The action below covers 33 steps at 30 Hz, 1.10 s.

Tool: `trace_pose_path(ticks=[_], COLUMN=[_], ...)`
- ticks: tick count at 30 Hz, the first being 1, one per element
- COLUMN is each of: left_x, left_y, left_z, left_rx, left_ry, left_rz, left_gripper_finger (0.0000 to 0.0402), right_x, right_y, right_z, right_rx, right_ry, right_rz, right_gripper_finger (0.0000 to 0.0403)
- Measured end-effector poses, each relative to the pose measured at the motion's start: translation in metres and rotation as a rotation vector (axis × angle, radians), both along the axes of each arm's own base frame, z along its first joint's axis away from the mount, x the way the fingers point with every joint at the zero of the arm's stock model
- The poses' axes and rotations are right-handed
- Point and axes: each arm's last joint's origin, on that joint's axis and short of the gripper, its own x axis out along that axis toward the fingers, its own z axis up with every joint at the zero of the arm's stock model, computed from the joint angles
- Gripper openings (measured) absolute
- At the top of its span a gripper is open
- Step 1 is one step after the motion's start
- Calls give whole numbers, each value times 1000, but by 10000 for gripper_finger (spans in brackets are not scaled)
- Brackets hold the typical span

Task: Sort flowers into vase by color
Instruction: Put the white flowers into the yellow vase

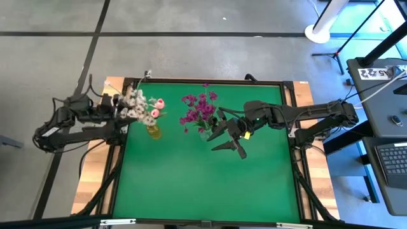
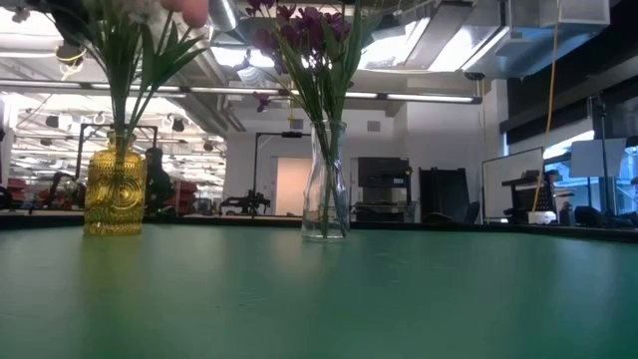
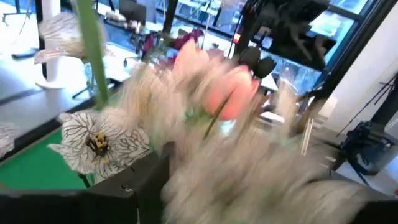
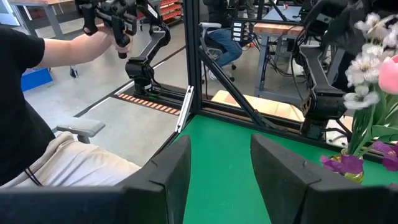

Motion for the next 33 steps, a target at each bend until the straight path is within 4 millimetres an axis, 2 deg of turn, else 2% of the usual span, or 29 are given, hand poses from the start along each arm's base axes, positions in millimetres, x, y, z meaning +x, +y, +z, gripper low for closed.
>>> trace_pose_path(ticks=[8, 12, 21, 28, 33], left_x=[-13, -13, 8, 27, 32], left_y=[-4, -4, 1, 3, 3], left_z=[21, 17, -2, 9, 18], left_rx=[28, -3, -62, -88, -79], left_ry=[-75, -45, 93, 25, -25], left_rz=[1, -11, -22, -146, -202], left_gripper_finger=[245, 245, 245, 245, 245], right_x=[0, 0, 0, 0, 0], right_y=[1, 1, 1, 1, 1], right_z=[0, 0, 2, 4, 4], right_rx=[10, 11, 12, 14, 15], right_ry=[4, 4, -15, -36, -35], right_rz=[20, 20, 21, 21, 21], right_gripper_finger=[166, 166, 166, 166, 166])
